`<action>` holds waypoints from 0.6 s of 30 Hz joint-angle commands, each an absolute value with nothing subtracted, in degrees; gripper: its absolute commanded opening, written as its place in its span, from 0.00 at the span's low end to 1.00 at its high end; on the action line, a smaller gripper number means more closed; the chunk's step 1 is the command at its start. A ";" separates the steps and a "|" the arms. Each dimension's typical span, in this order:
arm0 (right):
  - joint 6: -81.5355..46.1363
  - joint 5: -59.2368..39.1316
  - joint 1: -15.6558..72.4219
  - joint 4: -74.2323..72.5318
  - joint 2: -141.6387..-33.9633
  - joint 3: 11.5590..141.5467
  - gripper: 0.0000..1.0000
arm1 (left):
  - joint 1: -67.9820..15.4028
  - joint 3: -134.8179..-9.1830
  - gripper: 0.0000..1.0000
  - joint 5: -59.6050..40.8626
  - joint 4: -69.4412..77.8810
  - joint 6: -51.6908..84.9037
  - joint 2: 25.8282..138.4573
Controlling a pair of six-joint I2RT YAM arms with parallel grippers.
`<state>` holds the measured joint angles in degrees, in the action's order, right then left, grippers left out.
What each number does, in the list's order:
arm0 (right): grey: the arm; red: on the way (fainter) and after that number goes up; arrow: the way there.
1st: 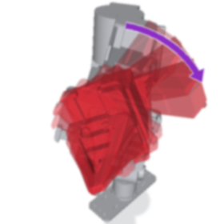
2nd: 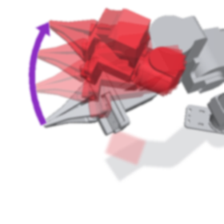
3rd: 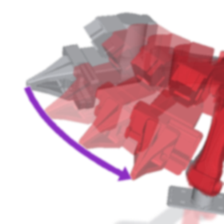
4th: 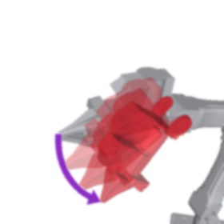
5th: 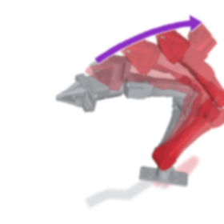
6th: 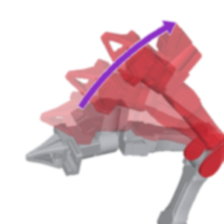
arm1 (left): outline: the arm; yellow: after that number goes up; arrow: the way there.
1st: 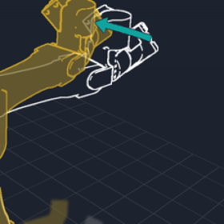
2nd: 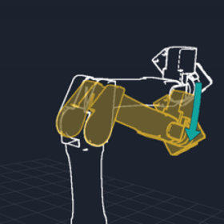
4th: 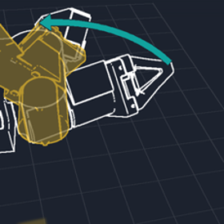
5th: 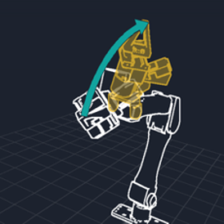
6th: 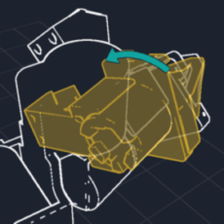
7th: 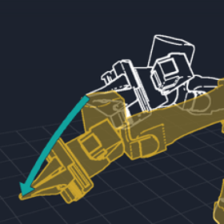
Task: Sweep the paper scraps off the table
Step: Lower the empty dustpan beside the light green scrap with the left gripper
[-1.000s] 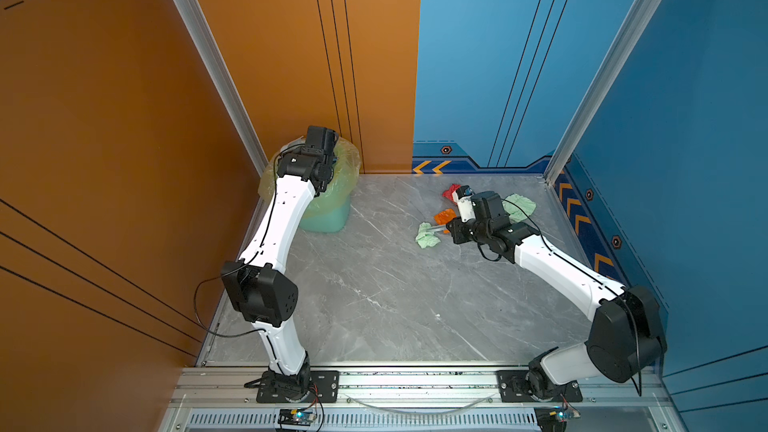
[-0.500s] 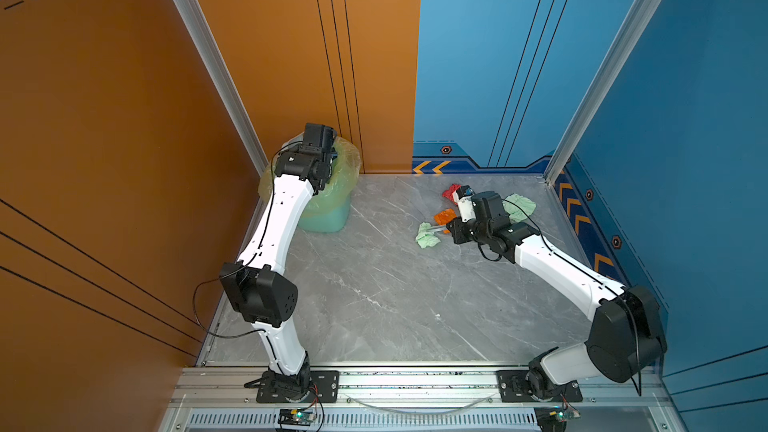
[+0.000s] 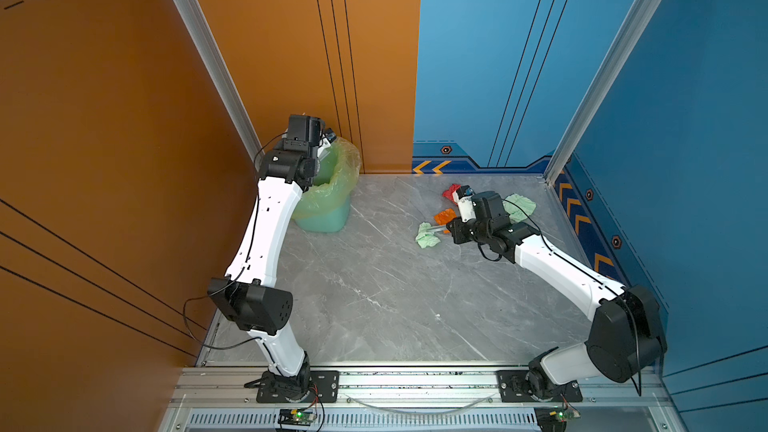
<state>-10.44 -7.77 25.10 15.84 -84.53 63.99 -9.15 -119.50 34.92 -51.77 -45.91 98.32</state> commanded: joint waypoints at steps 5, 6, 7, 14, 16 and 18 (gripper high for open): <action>-10.69 -8.47 24.87 16.35 -83.23 64.86 0.00 | -7.29 -118.03 0.11 14.34 -51.34 -30.17 90.25; -10.69 -8.45 24.87 16.43 -83.17 64.87 0.00 | -7.26 -117.60 0.11 13.10 -51.35 -29.03 89.76; -10.67 -8.30 25.00 16.64 -83.22 64.91 0.00 | -7.25 -116.99 0.11 11.63 -51.41 -27.56 89.29; -10.92 -7.16 25.22 17.42 -82.75 64.92 0.00 | -7.60 -110.59 0.10 -2.34 -51.30 -17.29 85.01; -11.18 -6.59 25.22 17.95 -82.71 65.22 0.00 | -7.68 -108.41 0.10 -8.45 -51.15 -14.40 84.10; -11.31 -6.18 25.23 18.66 -82.79 65.65 0.00 | -8.15 -106.40 0.10 -12.49 -51.19 -11.37 83.43</action>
<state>-10.55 -7.49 25.12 16.40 -84.53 64.05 -7.57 -108.57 -1.41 -51.33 -18.50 85.12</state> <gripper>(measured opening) 0.194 0.227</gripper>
